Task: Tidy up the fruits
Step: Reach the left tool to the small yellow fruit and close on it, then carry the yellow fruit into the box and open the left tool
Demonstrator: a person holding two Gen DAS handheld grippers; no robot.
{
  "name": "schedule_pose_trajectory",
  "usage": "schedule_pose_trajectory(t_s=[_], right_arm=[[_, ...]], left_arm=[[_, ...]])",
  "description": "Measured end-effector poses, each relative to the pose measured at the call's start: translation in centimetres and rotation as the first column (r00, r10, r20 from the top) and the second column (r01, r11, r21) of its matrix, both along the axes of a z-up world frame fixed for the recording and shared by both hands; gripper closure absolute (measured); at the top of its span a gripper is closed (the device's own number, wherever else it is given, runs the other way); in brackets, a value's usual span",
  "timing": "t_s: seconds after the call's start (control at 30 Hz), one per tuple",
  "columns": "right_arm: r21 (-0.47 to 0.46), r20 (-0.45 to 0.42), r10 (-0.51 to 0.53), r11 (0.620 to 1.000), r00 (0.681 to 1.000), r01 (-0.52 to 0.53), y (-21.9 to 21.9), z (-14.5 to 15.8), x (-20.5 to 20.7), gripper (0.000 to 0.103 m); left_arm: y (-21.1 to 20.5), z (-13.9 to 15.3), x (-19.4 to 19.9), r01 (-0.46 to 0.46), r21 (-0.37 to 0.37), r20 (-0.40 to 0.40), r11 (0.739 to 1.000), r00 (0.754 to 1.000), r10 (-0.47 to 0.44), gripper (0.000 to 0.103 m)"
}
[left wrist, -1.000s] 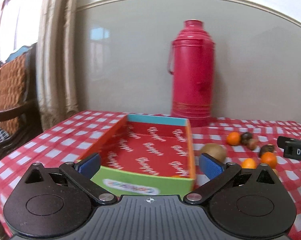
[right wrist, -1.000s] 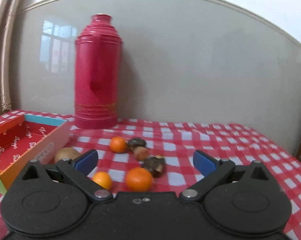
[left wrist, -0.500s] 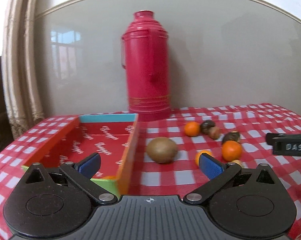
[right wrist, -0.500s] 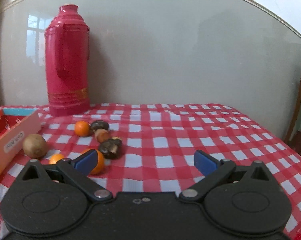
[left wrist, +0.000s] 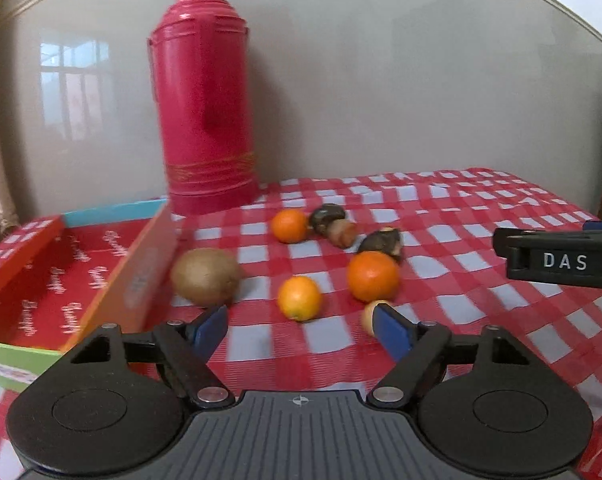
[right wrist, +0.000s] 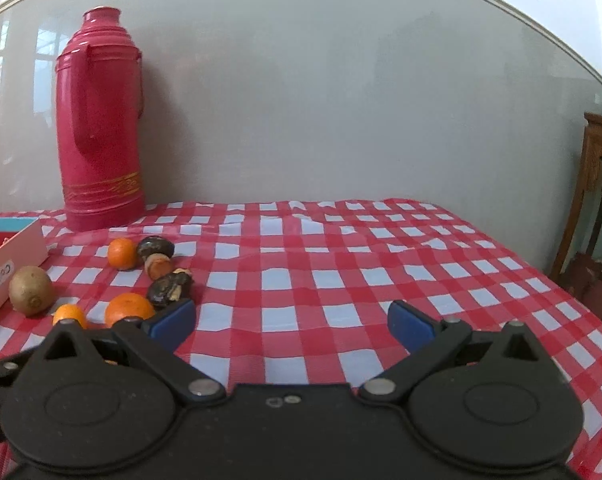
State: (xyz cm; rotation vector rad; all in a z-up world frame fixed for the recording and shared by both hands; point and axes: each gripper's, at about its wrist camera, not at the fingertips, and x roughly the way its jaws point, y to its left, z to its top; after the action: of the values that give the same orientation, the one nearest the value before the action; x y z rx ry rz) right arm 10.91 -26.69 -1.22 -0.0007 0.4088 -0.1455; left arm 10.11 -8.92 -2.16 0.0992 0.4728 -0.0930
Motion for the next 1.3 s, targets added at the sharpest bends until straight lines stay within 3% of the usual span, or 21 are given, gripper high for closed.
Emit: schedule_pose_trajectory(t_s=[0.3, 0.5, 0.73, 1.3], right_arm=[[0.015, -0.02, -0.029, 0.999, 0.999, 0.03, -1.6, -0.4, 0.5, 0.007], [0.043, -0.013, 0.005, 0.999, 1.0, -0.004, -2.5, -0.4, 0.0, 0.007], [0.056, -0.013, 0.02, 0.998, 1.0, -0.019, -3.0, -0.4, -0.2, 0.007], [0.035, -0.004, 0.063, 0.997, 0.998, -0.063, -0.5, -0.3, -0.2, 0.007]], left_arm=[[-2.6, -1.2, 1.7, 0.031, -0.03, -0.064, 0.999, 0.997, -0.033, 0.047], [-3.7, -1.9, 2.8, 0.024, -0.025, -0.09, 0.999, 0.996, -0.026, 0.05], [-4.5, -2.2, 3.2, 0.042, -0.012, -0.1, 0.999, 0.994, -0.043, 0.076], [-2.3, -0.4, 1.8, 0.039, -0.022, -0.029, 0.999, 0.999, -0.04, 0.077]])
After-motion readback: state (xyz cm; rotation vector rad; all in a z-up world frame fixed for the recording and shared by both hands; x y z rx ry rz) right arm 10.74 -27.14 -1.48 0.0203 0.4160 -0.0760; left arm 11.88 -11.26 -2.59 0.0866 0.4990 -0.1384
